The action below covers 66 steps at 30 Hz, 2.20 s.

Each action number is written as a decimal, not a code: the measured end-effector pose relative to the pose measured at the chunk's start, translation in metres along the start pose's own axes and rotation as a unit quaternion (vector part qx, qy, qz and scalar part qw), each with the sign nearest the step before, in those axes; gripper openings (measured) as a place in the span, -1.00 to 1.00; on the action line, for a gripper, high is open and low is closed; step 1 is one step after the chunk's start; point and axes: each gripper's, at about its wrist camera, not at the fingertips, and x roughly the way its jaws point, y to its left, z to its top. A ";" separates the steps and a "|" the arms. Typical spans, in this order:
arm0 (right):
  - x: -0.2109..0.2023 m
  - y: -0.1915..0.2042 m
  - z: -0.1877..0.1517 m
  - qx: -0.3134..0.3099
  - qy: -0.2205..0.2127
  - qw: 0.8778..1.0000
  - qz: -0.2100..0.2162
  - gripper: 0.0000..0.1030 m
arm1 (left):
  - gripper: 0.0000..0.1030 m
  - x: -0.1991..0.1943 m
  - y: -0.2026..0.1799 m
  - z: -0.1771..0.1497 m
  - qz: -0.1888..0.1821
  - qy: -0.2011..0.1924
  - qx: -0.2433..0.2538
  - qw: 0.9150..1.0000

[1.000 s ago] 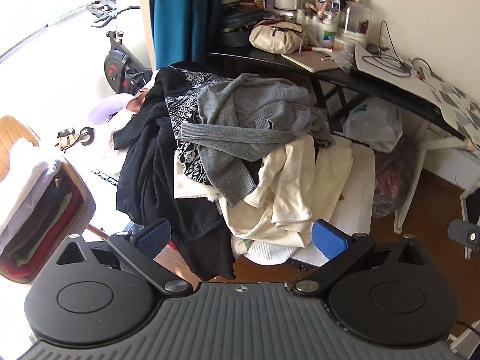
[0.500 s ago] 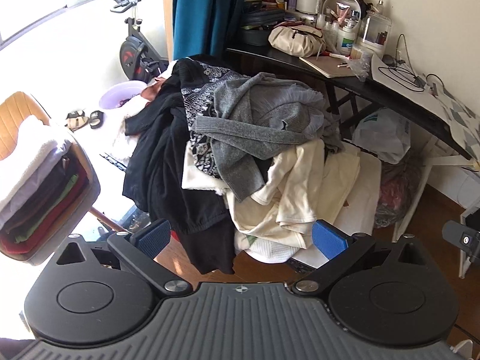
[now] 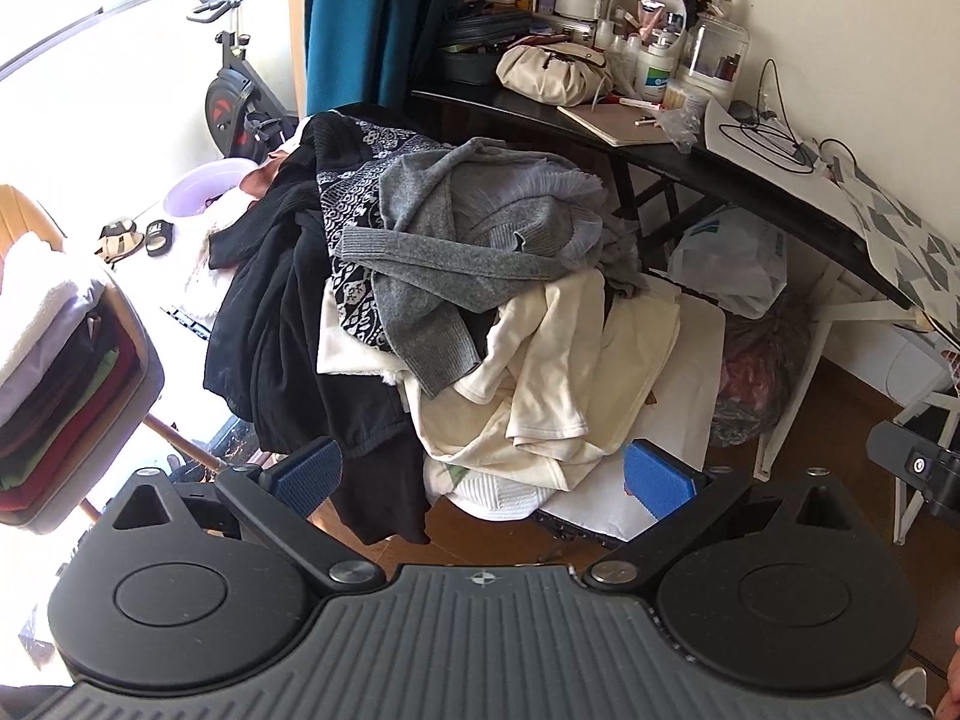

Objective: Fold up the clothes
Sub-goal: 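Move both grippers toward the clothes pile on the white stool, then close the right gripper on the patterned sweater while the left gripper grasps it too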

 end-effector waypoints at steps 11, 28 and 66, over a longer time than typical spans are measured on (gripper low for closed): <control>0.004 -0.026 -0.001 0.035 0.004 0.999 0.023 0.99 | 0.99 -0.007 -0.016 0.006 0.026 -0.024 0.029 0.999; 0.015 -0.041 0.006 0.055 -0.011 0.998 0.029 0.99 | 0.99 0.020 -0.016 0.025 0.007 -0.004 0.032 0.999; 0.302 0.251 0.121 0.009 0.027 0.997 -0.069 0.98 | 0.99 0.218 0.252 0.186 0.043 0.084 -0.060 0.994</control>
